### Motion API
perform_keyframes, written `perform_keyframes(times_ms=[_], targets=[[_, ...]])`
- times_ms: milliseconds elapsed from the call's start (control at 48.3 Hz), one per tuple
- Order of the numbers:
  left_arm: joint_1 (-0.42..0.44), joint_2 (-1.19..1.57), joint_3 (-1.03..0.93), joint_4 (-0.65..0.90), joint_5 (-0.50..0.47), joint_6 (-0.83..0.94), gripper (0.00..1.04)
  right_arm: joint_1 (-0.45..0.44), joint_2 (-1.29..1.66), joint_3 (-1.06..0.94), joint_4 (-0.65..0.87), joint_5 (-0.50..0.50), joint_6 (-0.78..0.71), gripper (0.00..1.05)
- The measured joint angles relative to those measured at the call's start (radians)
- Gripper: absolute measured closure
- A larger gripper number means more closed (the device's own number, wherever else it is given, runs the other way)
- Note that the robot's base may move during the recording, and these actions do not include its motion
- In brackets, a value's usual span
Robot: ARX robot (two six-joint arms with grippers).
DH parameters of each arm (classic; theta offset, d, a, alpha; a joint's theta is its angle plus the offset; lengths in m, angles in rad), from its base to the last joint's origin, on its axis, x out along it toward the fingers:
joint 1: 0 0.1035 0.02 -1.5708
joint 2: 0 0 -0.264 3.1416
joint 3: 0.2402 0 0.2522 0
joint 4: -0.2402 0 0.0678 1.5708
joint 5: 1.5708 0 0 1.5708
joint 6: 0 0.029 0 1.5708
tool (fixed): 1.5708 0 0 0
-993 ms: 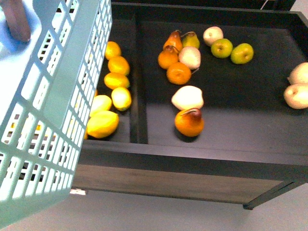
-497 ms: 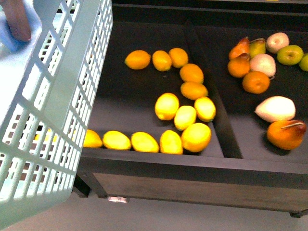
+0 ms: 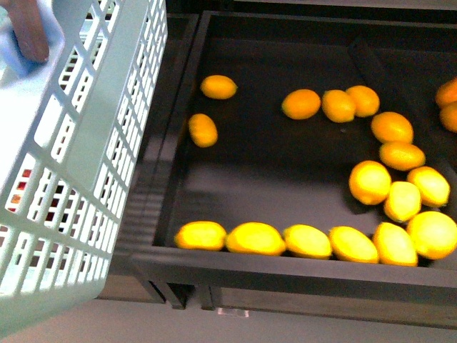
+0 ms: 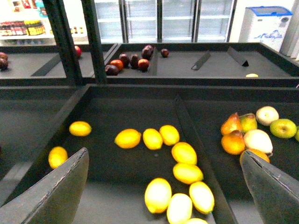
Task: Pick lemon and mango into basket
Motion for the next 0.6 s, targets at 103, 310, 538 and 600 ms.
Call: perform_keyframes(times_ms=[103,310,538,600], targets=[[0.000,0.000,0.000,0.000,-0.001,0.000,0.98,0.000,0.000,0.000,0.000,0.001,0.000,0.09],[0.000,0.000,0.000,0.000,-0.001,0.000,0.98,0.000,-0.001,0.000,0.000,-0.001,0.000,0.09],[0.003,0.000,0.000,0.000,-0.001,0.002,0.98,-0.001,-0.001,0.000,0.000,-0.007,0.000,0.09],[0.008,0.000,0.000,0.000,-0.021,0.000,0.98,-0.001,-0.001,0.000,0.000,-0.009,-0.001,0.09]])
